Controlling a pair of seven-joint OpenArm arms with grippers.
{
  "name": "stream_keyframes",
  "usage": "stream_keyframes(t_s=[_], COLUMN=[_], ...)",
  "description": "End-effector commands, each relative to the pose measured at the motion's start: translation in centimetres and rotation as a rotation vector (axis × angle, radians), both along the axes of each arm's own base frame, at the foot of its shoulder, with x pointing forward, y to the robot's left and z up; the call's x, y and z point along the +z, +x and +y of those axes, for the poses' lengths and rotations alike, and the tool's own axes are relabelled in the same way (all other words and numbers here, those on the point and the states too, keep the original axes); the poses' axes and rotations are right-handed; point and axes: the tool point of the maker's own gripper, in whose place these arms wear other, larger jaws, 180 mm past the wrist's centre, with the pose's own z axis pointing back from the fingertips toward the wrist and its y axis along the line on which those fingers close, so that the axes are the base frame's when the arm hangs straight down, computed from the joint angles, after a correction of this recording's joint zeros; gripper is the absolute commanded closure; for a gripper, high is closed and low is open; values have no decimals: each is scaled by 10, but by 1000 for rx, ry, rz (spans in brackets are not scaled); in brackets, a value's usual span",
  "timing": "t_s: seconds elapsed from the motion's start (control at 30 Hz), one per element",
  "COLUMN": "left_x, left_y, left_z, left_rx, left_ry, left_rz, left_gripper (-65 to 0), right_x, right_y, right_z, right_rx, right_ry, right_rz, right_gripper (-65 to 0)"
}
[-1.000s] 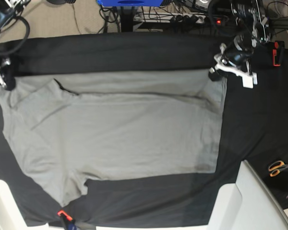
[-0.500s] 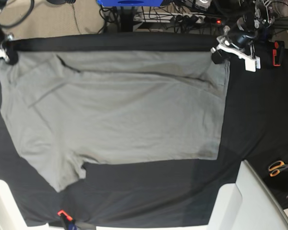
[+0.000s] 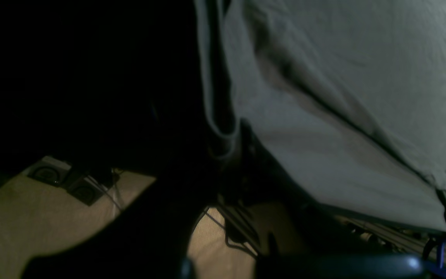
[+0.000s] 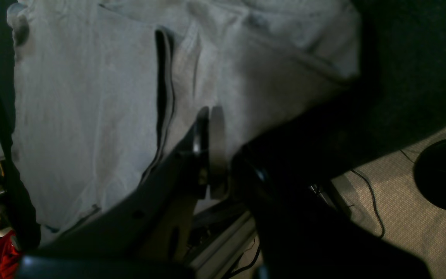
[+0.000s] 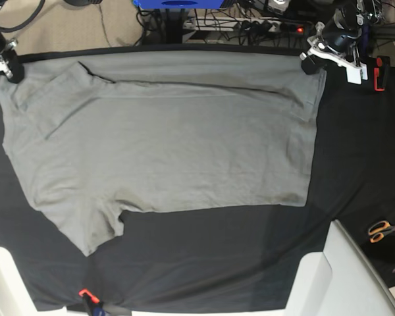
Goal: Fold the T-shirt properly
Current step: 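Release the shirt and move the left gripper aside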
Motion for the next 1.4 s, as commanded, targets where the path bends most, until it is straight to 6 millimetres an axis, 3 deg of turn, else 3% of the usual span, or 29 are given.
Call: stream_keyframes(t_s=[0.0, 0.2, 0.3, 0.4, 0.47, 0.5, 0.6, 0.7, 0.8, 0.93, 1.0, 1.17, 1.23, 1.37], left_x=[7, 7, 7, 6, 10, 14, 31, 61, 99, 139, 144, 140, 137, 134], left_y=[4, 4, 2, -3, -10, -13, -21, -18, 11, 60, 87, 146, 158, 162], left_z=[7, 8, 9, 11, 29, 43, 84, 122, 131, 129, 120, 79, 67, 58], left_rx=[5, 6, 7, 9, 55, 91, 179, 233, 173, 78, 11, -176, -229, -260], left_ry=[21, 22, 25, 30, 56, 79, 152, 244, 321, 371, 355, 298, 287, 281], left_rz=[-31, -27, -20, -13, -10, -16, -37, -92, -184, -278, -280, -281, -278, -273], left_gripper=[0, 0, 0, -212, -336, -383, -461, -479, -481, -481, -481, -481, -481, -481], right_x=[11, 10, 7, 6, 5, 5, 9, 28, 66, 105, 114, 101, 84, 53], right_y=[7, 3, -1, -3, -10, -13, -23, -18, 5, 70, 108, 187, 207, 224], right_z=[-15, -15, -11, -7, -8, -11, -27, -46, -72, -87, -88, -85, -78, -67], right_rx=[-12, -16, -20, -23, -25, -37, -97, -113, -65, 86, 192, 313, 337, 343], right_ry=[-39, -36, -28, -22, -24, -26, -48, -112, -231, -346, -401, -504, -522, -536], right_rz=[-38, -32, -24, -24, -11, -8, -13, -47, -110, -182, -179, -168, -169, -177], right_gripper=[0, -11, -87, -270, -395, -423, -423, -423, -423, -425, -426, -428, -428, -428])
